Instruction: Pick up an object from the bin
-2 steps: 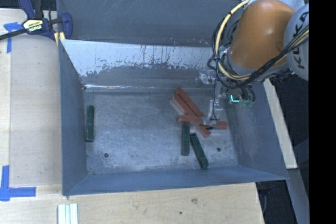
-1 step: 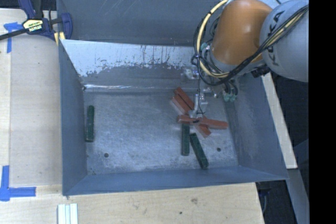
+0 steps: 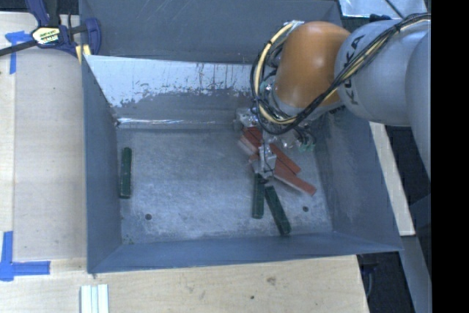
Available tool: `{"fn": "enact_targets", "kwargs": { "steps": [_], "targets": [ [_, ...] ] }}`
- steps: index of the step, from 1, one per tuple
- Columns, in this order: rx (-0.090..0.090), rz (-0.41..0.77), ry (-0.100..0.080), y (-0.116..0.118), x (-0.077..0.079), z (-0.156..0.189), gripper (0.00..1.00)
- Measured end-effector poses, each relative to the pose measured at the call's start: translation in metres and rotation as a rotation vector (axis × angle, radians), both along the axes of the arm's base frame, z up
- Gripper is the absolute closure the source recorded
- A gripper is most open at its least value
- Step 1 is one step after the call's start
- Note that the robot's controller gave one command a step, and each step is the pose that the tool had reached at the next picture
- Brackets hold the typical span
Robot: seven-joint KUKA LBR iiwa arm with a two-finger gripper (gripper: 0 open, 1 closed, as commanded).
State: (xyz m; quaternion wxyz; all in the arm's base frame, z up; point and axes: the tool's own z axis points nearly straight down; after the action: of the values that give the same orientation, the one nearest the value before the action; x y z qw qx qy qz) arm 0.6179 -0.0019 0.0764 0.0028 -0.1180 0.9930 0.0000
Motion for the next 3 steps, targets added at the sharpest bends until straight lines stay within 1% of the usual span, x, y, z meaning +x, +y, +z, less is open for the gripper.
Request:
{"fn": "enact_targets", "kwargs": {
  "steps": [1,2,3],
  "targets": [
    [0.0,0.002,0.007,-0.001,-0.002,-0.009,0.0],
    [-0.002,0.128,0.005,-0.008,-0.049,0.004,0.0],
    [0.01,-0.223,0.015,-0.061,0.002,-0.005,1.0]
  ]
}}
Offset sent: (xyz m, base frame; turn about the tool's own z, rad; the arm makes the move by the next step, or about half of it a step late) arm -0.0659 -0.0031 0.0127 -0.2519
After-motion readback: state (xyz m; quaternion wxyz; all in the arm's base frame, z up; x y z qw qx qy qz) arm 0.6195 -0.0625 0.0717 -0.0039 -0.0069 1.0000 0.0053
